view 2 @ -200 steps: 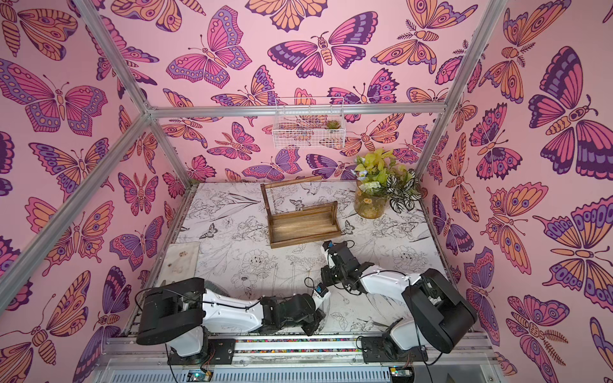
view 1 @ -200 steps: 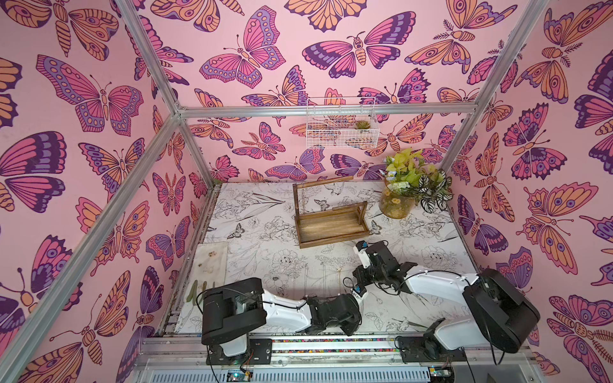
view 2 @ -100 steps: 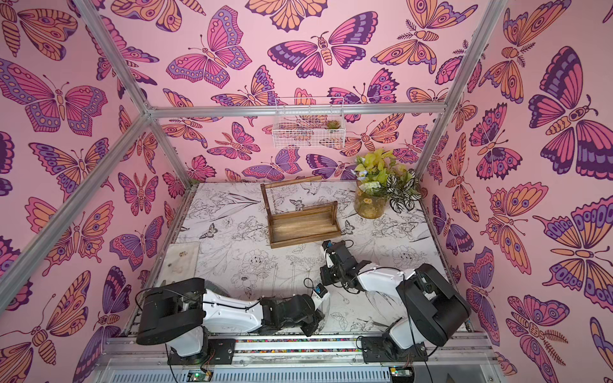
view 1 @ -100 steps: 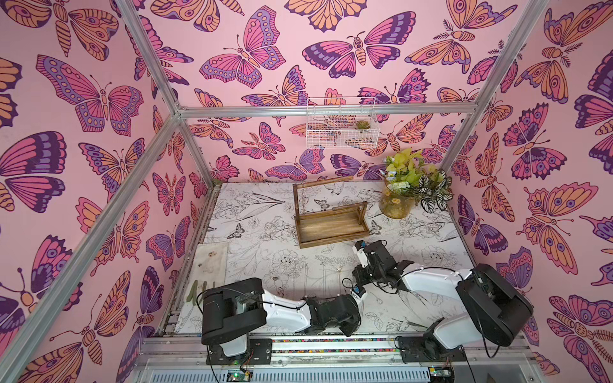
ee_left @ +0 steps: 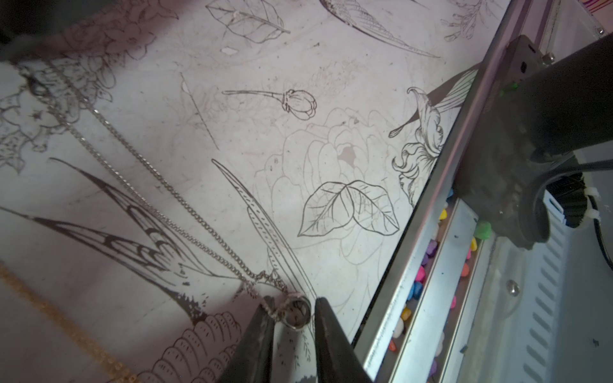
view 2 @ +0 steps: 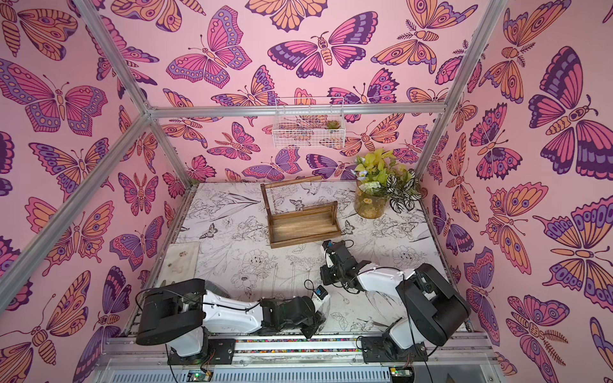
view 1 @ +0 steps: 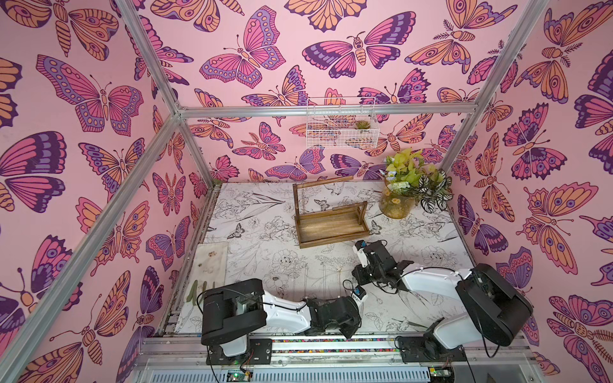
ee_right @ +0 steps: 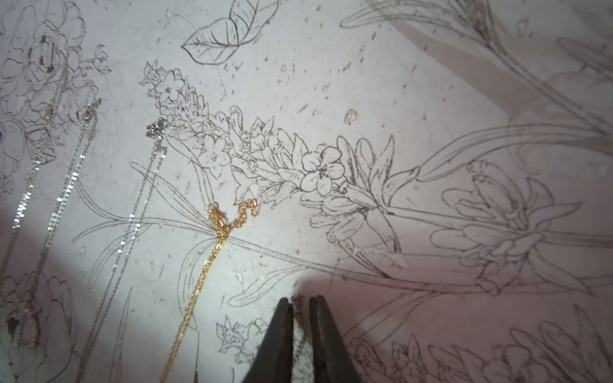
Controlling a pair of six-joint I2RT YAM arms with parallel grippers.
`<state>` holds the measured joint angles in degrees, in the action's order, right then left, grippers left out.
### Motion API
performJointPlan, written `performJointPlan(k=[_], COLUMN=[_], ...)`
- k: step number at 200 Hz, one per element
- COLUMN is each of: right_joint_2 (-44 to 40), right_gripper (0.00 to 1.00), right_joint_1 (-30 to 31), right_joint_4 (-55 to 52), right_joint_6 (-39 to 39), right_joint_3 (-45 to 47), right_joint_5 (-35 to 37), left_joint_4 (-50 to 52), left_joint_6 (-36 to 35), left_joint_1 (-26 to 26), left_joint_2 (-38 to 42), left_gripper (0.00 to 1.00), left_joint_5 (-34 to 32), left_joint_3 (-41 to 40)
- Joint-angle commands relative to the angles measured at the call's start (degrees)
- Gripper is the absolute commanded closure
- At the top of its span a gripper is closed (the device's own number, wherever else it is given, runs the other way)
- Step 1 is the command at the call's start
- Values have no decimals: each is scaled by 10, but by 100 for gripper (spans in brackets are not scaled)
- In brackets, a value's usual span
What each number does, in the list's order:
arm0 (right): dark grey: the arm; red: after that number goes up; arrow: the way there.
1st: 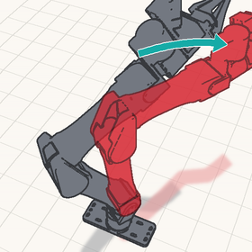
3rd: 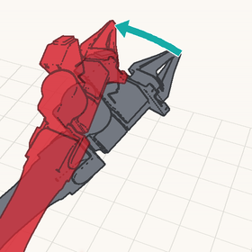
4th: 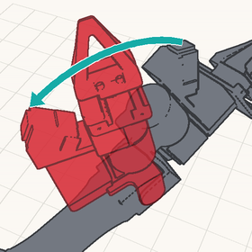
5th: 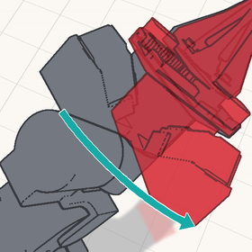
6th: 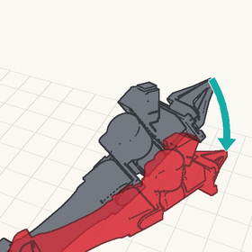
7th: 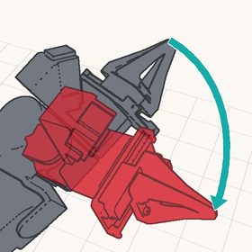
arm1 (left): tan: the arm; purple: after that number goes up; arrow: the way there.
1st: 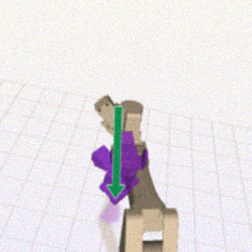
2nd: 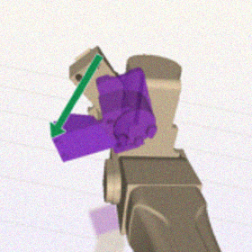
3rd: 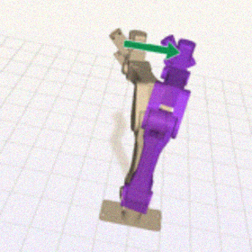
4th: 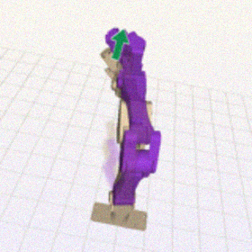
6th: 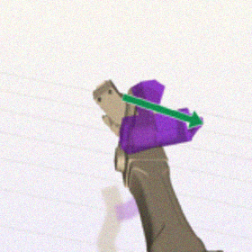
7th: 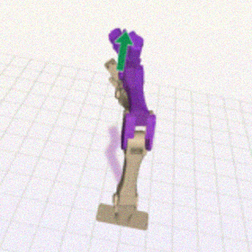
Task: Take the necklace off the jewelry display stand
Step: Place the necklace at the center of the board.
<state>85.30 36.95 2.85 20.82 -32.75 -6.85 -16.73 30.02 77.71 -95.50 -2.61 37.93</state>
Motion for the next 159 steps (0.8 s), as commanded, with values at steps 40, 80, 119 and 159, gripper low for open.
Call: performJointPlan(k=[40,80,119,159], right_joint_2=[-5,-12,-29,-53], right_gripper=[61,45,37,31], right_joint_1=[4,4,4,4], right_joint_4=[-12,-20,-36,-68], right_joint_6=[0,-2,-2,-1], right_joint_3=[-9,-11,-14,-29], right_joint_5=[14,18,22,29], left_joint_4=[3,13,31,68], left_joint_6=[4,4,-6,-24], left_joint_1=[8,10,11,10], left_joint_2=[10,30,65,106], left_gripper=[64,53,37,25], left_joint_5=[-7,-12,-23,-32], left_joint_3=[-15,-21,-25,-20])
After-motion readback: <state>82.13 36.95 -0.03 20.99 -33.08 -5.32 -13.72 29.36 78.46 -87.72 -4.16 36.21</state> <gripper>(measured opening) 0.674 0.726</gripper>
